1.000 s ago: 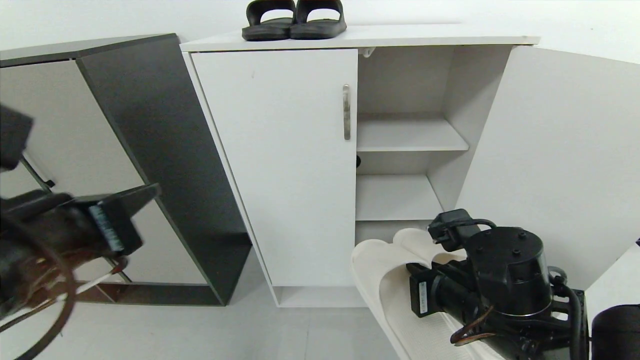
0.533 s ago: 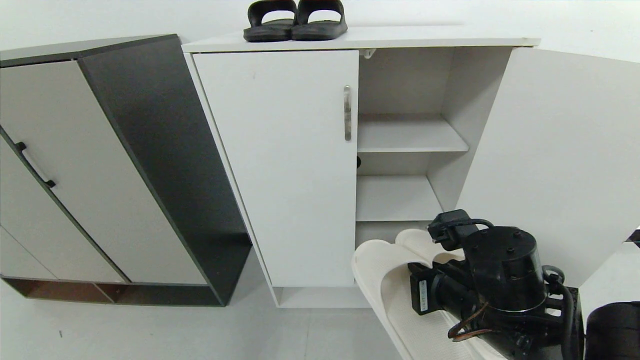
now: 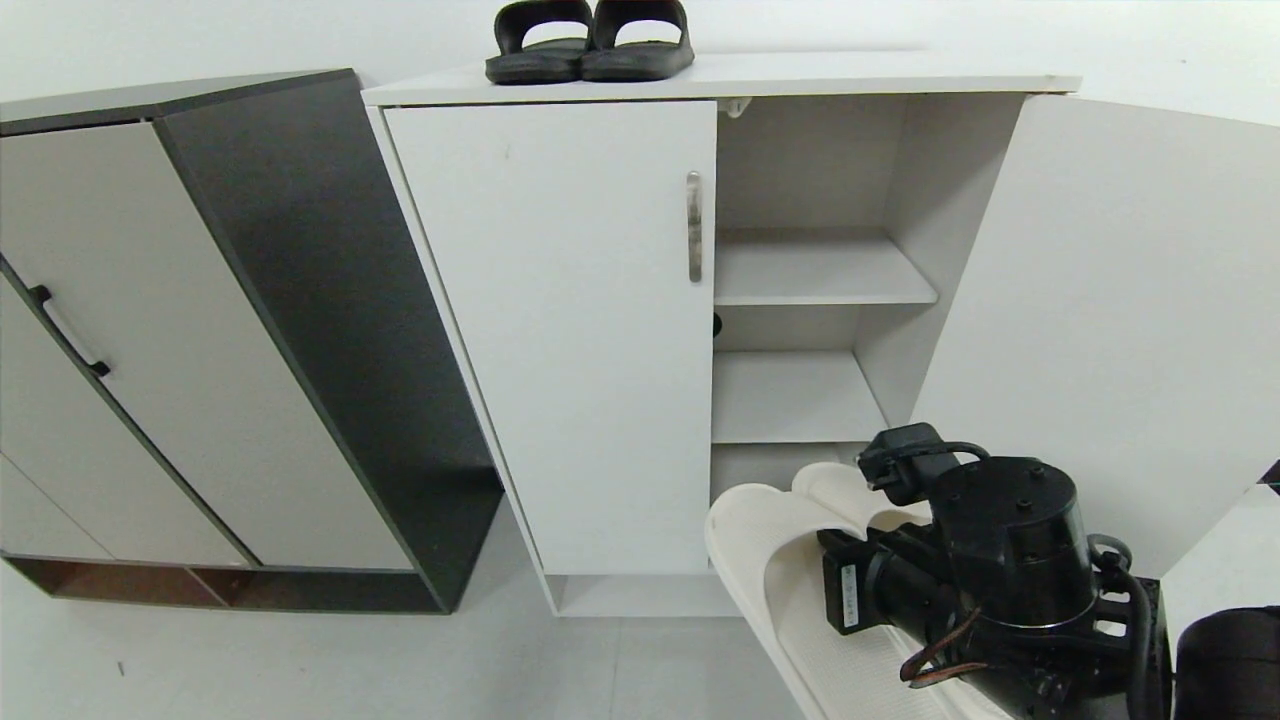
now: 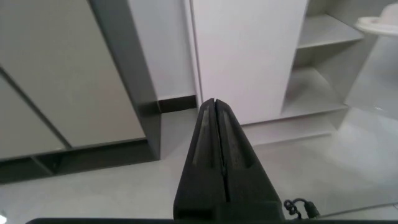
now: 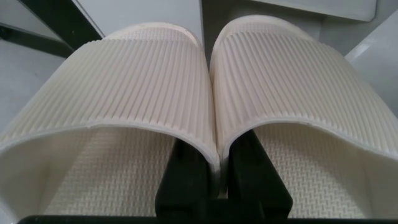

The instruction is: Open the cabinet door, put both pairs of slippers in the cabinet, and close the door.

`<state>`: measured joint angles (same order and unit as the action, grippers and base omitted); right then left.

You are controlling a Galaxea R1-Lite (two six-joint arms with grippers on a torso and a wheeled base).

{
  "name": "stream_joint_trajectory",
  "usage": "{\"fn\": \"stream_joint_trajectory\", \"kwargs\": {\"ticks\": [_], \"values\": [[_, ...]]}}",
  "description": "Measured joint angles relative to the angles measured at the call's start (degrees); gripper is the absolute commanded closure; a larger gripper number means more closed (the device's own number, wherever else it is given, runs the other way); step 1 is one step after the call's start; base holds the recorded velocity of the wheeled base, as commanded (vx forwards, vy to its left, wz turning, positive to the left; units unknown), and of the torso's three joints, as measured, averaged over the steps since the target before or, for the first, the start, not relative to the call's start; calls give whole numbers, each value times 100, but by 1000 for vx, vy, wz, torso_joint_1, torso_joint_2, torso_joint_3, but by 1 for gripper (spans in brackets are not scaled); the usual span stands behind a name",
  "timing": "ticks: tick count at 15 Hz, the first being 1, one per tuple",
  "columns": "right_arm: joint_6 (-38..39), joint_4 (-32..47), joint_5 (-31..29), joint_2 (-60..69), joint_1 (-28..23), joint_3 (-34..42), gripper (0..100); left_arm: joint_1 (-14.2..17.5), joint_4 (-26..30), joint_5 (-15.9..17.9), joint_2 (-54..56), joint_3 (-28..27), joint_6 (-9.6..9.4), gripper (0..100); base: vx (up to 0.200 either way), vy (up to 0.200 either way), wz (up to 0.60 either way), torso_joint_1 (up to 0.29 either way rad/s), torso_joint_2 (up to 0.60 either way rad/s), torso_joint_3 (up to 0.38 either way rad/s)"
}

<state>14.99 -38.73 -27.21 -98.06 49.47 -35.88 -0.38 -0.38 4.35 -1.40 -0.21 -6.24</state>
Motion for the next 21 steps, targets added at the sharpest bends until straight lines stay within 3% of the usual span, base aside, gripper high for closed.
{"fn": "stream_joint_trajectory", "kwargs": {"ticks": [3, 8, 14, 16, 21], "values": [[-38, -2, -18, 16, 6, -23, 100, 27, 11, -30, 107, 10, 160, 100, 0, 0, 0, 0, 0, 0], [-194, 6, -297, 18, 94, -45, 100, 30, 13, -39, 145, 13, 165, 100, 0, 0, 0, 0, 0, 0], [-63, 9, -1031, -401, 218, -304, 100, 30, 13, -39, 148, 11, 168, 100, 0, -200, 0, 2, 2, 2], [99, 9, -1168, -673, 257, -380, 100, 27, 16, -39, 148, 11, 176, 100, 0, 0, 0, 0, 0, 0], [616, 35, -1451, -1556, 193, -1161, 100, 27, 16, -41, 145, 11, 187, 100, 0, 0, 0, 0, 0, 0]]}}
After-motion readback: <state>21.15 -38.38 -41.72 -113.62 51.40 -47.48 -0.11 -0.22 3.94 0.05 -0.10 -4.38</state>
